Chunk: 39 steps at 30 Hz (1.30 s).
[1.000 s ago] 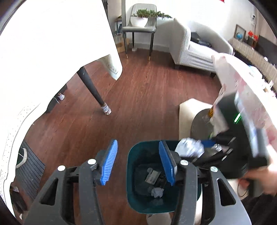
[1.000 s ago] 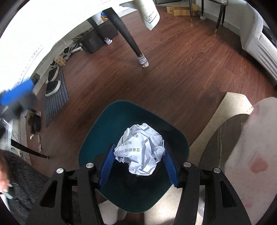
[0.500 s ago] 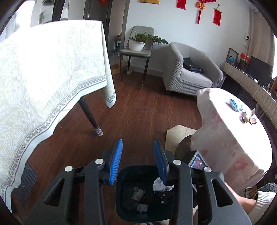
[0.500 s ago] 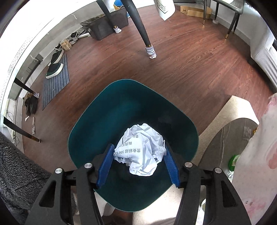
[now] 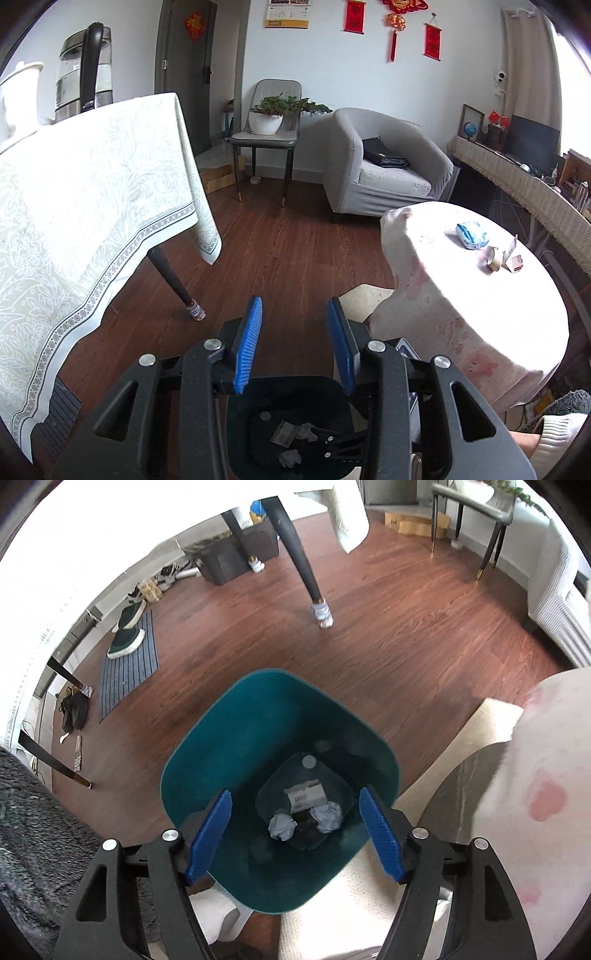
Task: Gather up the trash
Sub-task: 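Open the left tool over the bin while the right tool releases its paper, then move both tools back over the table toward the tape roll and package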
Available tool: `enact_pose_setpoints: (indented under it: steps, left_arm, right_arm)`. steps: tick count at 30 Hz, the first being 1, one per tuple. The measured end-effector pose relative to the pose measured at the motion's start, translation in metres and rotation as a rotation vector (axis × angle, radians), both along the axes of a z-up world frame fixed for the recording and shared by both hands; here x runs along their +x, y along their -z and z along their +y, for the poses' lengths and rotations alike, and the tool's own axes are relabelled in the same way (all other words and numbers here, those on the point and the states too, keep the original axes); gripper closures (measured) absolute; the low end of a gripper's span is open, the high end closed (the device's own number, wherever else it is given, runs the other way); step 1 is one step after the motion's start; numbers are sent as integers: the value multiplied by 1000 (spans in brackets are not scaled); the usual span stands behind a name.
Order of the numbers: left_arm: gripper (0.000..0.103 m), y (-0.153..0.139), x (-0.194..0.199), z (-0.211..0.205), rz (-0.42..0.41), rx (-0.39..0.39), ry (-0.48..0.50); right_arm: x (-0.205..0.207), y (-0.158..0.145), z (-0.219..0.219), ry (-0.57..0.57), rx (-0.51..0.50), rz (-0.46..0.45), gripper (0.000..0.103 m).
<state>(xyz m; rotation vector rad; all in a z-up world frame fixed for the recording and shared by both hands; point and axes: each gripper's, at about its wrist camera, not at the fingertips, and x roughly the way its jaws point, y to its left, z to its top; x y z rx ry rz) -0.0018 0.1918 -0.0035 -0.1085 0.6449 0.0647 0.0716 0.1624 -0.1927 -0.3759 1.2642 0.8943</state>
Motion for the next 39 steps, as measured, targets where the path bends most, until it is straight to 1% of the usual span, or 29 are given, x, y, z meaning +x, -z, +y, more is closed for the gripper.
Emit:
enact_pose_setpoints:
  steps: [4, 11, 15, 18, 21, 23, 28, 30, 32, 35, 38, 39]
  left_arm:
    - [63, -7, 1, -10, -17, -15, 16]
    - [63, -20, 6, -31, -45, -33, 39]
    - [63, -25, 14, -51, -50, -24, 62]
    - [63, -28, 19, -68, -53, -10, 86]
    - [62, -28, 25, -83, -51, -8, 111]
    - [56, -28, 28, -94, -49, -5, 123]
    - [52, -27, 38, -124, -44, 5, 167]
    - [48, -25, 43, -135, -41, 8, 190]
    - [41, -23, 48, -146, -31, 11, 215]
    - [40, -17, 58, -163, -10, 26, 237]
    - [39, -11, 68, -178, 7, 18, 256]
    - [38, -10, 71, -182, 12, 11, 263]
  right_arm:
    - [5, -32, -17, 47, 54, -49, 30]
    - [8, -97, -53, 93, 155, -174, 30]
    - [12, -128, -78, 129, 194, -239, 30]
    - [16, -145, -101, 167, 217, -271, 30]
    - [22, -156, -127, 210, 226, -297, 30]
    - [24, -161, -144, 236, 224, -317, 30]
    - [32, -173, -185, 274, 187, -394, 30]
    - [38, -178, -205, 295, 175, -425, 25]
    - [43, -183, -229, 329, 177, -434, 25]
    - [49, -188, -258, 381, 170, -449, 24]
    - [52, -189, -286, 427, 163, -456, 23]
    - [54, -188, -295, 443, 162, -454, 21]
